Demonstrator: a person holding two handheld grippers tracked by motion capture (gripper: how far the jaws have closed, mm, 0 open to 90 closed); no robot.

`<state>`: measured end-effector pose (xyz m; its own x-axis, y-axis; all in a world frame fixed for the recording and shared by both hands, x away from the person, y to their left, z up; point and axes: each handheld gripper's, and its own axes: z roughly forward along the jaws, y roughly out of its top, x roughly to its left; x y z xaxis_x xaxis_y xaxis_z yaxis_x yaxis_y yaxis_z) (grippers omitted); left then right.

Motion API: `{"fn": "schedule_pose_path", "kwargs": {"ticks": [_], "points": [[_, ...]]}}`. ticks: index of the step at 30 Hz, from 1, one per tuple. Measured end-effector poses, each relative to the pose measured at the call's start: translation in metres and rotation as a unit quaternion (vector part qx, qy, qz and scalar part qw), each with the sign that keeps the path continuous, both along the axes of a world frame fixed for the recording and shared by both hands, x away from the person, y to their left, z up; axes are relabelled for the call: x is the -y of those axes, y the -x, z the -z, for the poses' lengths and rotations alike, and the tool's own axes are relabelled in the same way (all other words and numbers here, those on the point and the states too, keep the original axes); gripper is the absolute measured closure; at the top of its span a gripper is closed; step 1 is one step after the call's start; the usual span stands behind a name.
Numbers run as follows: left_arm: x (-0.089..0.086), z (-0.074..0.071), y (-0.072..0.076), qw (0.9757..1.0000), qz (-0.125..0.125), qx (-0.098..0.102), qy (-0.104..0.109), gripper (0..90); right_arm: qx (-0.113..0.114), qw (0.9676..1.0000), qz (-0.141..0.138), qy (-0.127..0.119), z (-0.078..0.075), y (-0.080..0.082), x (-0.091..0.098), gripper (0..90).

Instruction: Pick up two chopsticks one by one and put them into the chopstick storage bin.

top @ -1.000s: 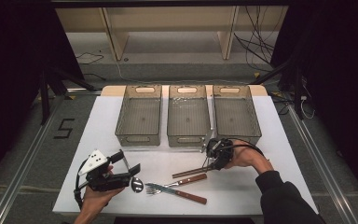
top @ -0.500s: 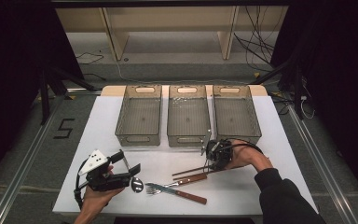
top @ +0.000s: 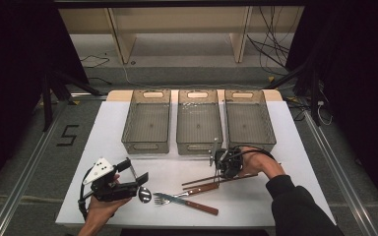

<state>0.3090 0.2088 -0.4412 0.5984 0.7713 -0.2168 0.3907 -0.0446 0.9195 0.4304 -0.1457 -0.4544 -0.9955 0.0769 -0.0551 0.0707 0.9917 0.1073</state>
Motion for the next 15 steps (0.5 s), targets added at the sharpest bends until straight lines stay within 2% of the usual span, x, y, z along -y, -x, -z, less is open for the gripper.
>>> {"fn": "schedule_pose_path", "kwargs": {"ticks": [1,4,11,15], "points": [[0.0001,0.0,0.0,1.0,0.0,0.0,0.0,14.9,-0.005,1.0,0.003,0.004,-0.0004,0.0006,-0.0006,78.0],[0.0,0.0,0.0001,1.0,0.0,0.0,0.0,14.9,-0.002,1.0,-0.004,0.0,0.0004,0.0003,-0.0012,79.3],[0.0004,0.0001,-0.0001,1.0,0.001,0.0,0.0,14.9,0.0,0.9997,-0.021,0.015,0.0005,-0.0005,-0.0054,83.3],[-0.0001,0.0,-0.0001,1.0,0.001,0.0,-0.001,14.9,-0.001,0.9996,-0.019,0.024,-0.0005,0.0004,-0.0063,84.8]]}}
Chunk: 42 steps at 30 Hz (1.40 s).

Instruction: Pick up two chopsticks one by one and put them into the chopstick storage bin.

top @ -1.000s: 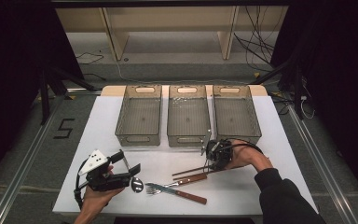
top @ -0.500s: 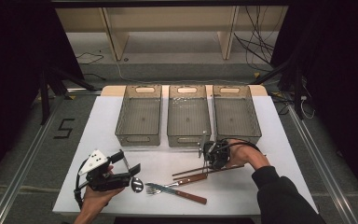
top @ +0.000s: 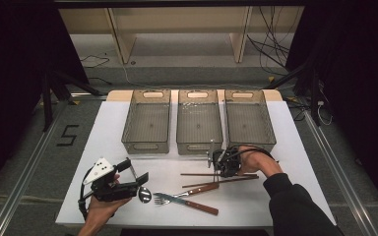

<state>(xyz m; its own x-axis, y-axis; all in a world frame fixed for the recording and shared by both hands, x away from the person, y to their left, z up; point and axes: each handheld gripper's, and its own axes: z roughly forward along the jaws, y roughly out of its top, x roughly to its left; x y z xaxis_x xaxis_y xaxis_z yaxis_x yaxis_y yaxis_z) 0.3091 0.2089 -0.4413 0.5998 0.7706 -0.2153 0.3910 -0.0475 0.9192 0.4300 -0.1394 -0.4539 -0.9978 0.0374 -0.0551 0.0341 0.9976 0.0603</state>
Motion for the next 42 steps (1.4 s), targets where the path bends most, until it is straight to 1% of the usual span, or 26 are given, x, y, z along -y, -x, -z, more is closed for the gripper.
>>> {"fn": "schedule_pose_path", "kwargs": {"ticks": [1,3,5,8,9,10,11,13,16,17,18,20,21,22,24,25,26,28,32,34,36,37,39,41,42], "points": [[0.0,0.0,0.0,1.0,-0.001,0.0,0.001,14.9,0.002,1.0,0.001,-0.007,0.001,0.0,0.0,84.9],[0.0,0.0,0.0,1.0,0.0,0.0,0.001,14.9,0.005,0.9999,-0.004,-0.008,0.0,-0.001,0.001,85.1],[0.0,0.0,0.0,1.0,0.0,0.0,0.0,15.0,0.009,0.9999,-0.003,-0.014,-0.001,-0.001,0.002,85.2],[0.0,0.0,0.0,1.0,-0.001,0.0,0.001,14.9,0.015,0.9996,0.0,-0.026,-0.006,0.0,0.002,85.3],[0.0,0.0,0.0,1.0,-0.001,0.0,0.001,14.9,0.018,0.9995,-0.003,-0.026,-0.008,0.001,0.002,85.3],[0.0,0.0,0.0,1.0,-0.001,0.0,0.001,14.9,0.018,0.9995,-0.001,-0.026,-0.01,0.001,0.003,85.4],[0.0,0.0,0.0,1.0,-0.002,0.0,0.001,14.9,0.024,0.9992,-0.002,-0.032,-0.012,0.002,0.003,85.3],[0.0,0.0,0.0,1.0,-0.002,0.0,0.001,14.9,0.026,0.9988,0.001,-0.042,-0.016,0.003,0.003,85.3],[0.0,0.0,0.0,1.0,-0.003,0.0,0.001,14.9,0.038,0.9975,0.004,-0.06,-0.022,0.004,0.004,85.3],[0.0,0.0,0.0,1.0,-0.003,0.001,0.001,14.9,0.04,0.9969,0.01,-0.067,-0.024,0.005,0.003,85.3],[0.0,0.0,0.0,1.0,-0.003,0.001,0.001,14.9,0.043,0.9963,0.008,-0.073,-0.026,0.005,0.004,85.3],[0.0,0.0,0.0,1.0,-0.004,0.001,0.001,14.9,0.044,0.9948,0.018,-0.09,-0.03,0.004,0.004,85.4],[0.0,0.0,0.0,1.0,-0.004,0.002,0.001,14.9,0.049,0.9935,0.026,-0.099,-0.031,0.005,0.003,85.3],[0.0,0.0,0.0,1.0,-0.004,0.002,0.001,15.0,0.049,0.9935,0.026,-0.099,-0.031,0.005,0.003,85.3],[-0.001,0.0,0.0,1.0,-0.005,0.002,0.002,14.9,0.048,0.9897,0.044,-0.127,-0.038,0.004,0.003,85.3],[-0.001,0.0,0.0,1.0,-0.005,0.002,0.002,14.9,0.048,0.9897,0.044,-0.127,-0.038,0.004,0.003,85.3],[-0.001,0.0,0.0,1.0,-0.005,0.002,0.002,15.0,0.049,0.9858,0.062,-0.149,-0.042,0.005,0.003,85.3],[-0.001,0.0,0.0,1.0,-0.005,0.002,0.002,14.9,0.044,0.9828,0.068,-0.166,-0.046,0.004,0.003,85.3],[-0.001,-0.001,0.0,1.0,-0.006,0.002,0.002,14.9,0.047,0.9783,0.078,-0.186,-0.053,0.006,-0.002,85.4],[-0.001,-0.001,0.0,1.0,-0.005,0.002,0.002,14.9,0.047,0.975,0.086,-0.199,-0.056,0.005,-0.005,85.3],[-0.001,0.0,0.0,1.0,-0.006,0.001,0.002,14.9,0.049,0.9727,0.095,-0.206,-0.061,0.005,-0.009,85.3],[-0.001,0.0,0.0,1.0,-0.006,0.001,0.002,14.9,0.05,0.9705,0.099,-0.214,-0.062,0.005,-0.01,85.3],[-0.001,-0.001,0.0,1.0,-0.006,0.002,0.002,14.9,0.045,0.967,0.108,-0.226,-0.065,0.004,-0.014,85.3],[-0.001,-0.001,0.0,1.0,-0.006,0.001,0.003,14.9,0.044,0.962,0.12,-0.241,-0.067,0.003,-0.017,85.3],[-0.001,-0.001,0.0,1.0,-0.006,0.001,0.003,14.9,0.044,0.962,0.12,-0.241,-0.067,0.003,-0.017,85.3]]}}
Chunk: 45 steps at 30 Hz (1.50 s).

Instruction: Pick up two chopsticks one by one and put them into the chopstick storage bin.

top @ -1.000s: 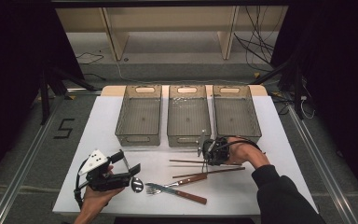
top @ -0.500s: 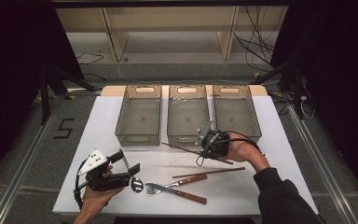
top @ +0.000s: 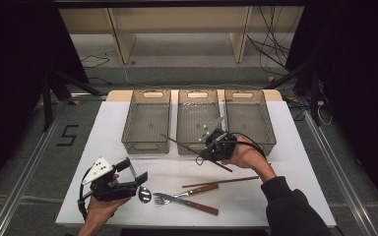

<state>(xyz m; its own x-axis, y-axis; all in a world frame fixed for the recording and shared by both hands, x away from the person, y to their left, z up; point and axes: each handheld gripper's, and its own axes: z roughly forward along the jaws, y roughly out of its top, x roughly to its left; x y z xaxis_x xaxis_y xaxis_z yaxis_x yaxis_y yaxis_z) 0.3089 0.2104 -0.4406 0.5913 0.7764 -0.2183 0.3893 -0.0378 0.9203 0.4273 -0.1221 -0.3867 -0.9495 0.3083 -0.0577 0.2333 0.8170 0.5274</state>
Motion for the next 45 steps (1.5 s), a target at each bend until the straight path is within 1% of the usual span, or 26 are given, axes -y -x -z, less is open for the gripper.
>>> {"fn": "schedule_pose_path", "kwargs": {"ticks": [1,2,3,6,9,13,14,15,18,19,20,25,26,27,28,30,31,34,36,37,38,41,45], "points": [[0.0,0.0,0.0,1.0,0.0,0.0,0.0,15.0,-0.001,0.9999,0.008,-0.014,-0.002,-0.002,-0.003,85.4],[0.0,0.0,0.0,1.0,0.0,0.0,0.0,14.9,-0.001,0.9999,0.008,-0.014,-0.002,-0.002,-0.003,85.4],[0.0,0.0,0.0,1.0,0.0,0.0,0.0,14.9,0.001,0.9995,0.02,-0.023,-0.004,-0.004,-0.007,85.4],[0.0,0.0,0.0,1.0,-0.001,0.0,0.0,14.9,-0.004,0.9982,0.031,-0.05,-0.007,-0.009,-0.012,85.3],[-0.001,0.0,0.0,1.0,-0.001,0.001,0.001,14.9,-0.008,0.9965,0.042,-0.072,-0.01,-0.013,-0.017,85.4],[-0.001,-0.001,0.0,1.0,-0.002,0.001,0.004,14.9,-0.013,0.9943,0.055,-0.091,-0.013,-0.019,-0.024,85.3],[-0.001,-0.001,0.0,1.0,-0.002,0.001,0.004,14.9,-0.013,0.9943,0.055,-0.091,-0.013,-0.019,-0.024,85.3],[-0.001,-0.001,0.0,1.0,-0.002,0.002,0.004,14.9,-0.018,0.9929,0.063,-0.099,-0.014,-0.021,-0.027,85.3],[-0.001,-0.001,0.0,1.0,-0.002,0.002,0.004,14.9,-0.017,0.992,0.069,-0.105,-0.014,-0.023,-0.029,85.3],[-0.001,-0.001,0.0,1.0,-0.002,0.002,0.004,14.9,-0.019,0.9907,0.077,-0.11,-0.015,-0.025,-0.032,85.3],[-0.001,-0.001,0.0,1.0,-0.001,0.002,0.004,14.9,-0.019,0.9901,0.081,-0.113,-0.015,-0.027,-0.033,85.3],[-0.001,-0.001,0.0,1.0,-0.001,0.002,0.004,14.9,-0.033,0.9849,0.1,-0.137,-0.018,-0.034,-0.039,85.4],[-0.001,-0.001,0.0,1.0,-0.001,0.002,0.004,14.9,-0.033,0.9849,0.1,-0.137,-0.018,-0.034,-0.039,85.4],[-0.002,-0.001,0.0,1.0,-0.001,0.001,0.003,14.9,-0.037,0.983,0.107,-0.144,-0.02,-0.035,-0.042,85.4],[-0.002,-0.001,0.0,1.0,-0.001,0.002,0.004,14.9,-0.037,0.983,0.107,-0.144,-0.02,-0.035,-0.042,85.4],[-0.002,-0.001,0.0,1.0,-0.002,0.002,0.004,14.9,-0.038,0.9817,0.109,-0.151,-0.022,-0.037,-0.046,85.4],[-0.002,-0.001,0.0,1.0,-0.002,0.002,0.005,14.9,-0.039,0.9798,0.115,-0.158,-0.022,-0.039,-0.049,85.4],[-0.002,-0.001,0.001,1.0,-0.001,0.003,0.004,14.9,-0.043,0.9764,0.125,-0.171,-0.023,-0.041,-0.053,85.4],[-0.002,-0.001,0.001,1.0,-0.001,0.003,0.004,14.9,-0.043,0.9759,0.127,-0.172,-0.023,-0.042,-0.055,85.3],[-0.002,-0.001,0.001,1.0,-0.001,0.003,0.004,14.9,-0.046,0.9738,0.135,-0.177,-0.023,-0.044,-0.058,85.4],[-0.002,-0.001,0.001,1.0,-0.001,0.003,0.004,14.9,-0.047,0.9734,0.136,-0.179,-0.023,-0.045,-0.06,85.3],[-0.002,-0.001,0.001,1.0,-0.002,0.003,0.007,14.9,-0.047,0.9687,0.154,-0.189,-0.024,-0.049,-0.064,85.4],[-0.002,-0.002,0.001,1.0,-0.002,0.003,0.007,14.9,-0.048,0.9664,0.164,-0.192,-0.024,-0.054,-0.068,85.3]]}}
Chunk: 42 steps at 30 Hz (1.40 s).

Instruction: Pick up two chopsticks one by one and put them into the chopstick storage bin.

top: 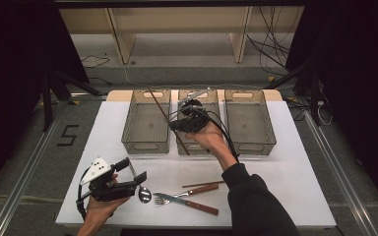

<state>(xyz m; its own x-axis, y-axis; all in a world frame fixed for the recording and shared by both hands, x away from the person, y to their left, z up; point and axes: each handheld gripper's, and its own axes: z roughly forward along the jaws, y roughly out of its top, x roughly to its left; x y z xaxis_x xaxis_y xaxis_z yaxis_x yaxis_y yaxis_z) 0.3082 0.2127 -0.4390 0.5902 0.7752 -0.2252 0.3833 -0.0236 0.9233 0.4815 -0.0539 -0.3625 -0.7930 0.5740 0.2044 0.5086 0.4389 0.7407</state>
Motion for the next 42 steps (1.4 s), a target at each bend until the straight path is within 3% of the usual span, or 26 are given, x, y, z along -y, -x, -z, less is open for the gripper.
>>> {"fn": "schedule_pose_path", "kwargs": {"ticks": [18,42], "points": [[0.0,0.0,0.0,1.0,0.002,0.002,0.0,14.9,-0.001,0.9989,0.045,-0.012,-0.01,-0.025,-0.039,85.4],[-0.001,-0.001,0.0,1.0,0.003,0.003,0.005,14.9,-0.007,0.9962,0.084,-0.023,-0.007,-0.049,-0.066,85.3]]}}
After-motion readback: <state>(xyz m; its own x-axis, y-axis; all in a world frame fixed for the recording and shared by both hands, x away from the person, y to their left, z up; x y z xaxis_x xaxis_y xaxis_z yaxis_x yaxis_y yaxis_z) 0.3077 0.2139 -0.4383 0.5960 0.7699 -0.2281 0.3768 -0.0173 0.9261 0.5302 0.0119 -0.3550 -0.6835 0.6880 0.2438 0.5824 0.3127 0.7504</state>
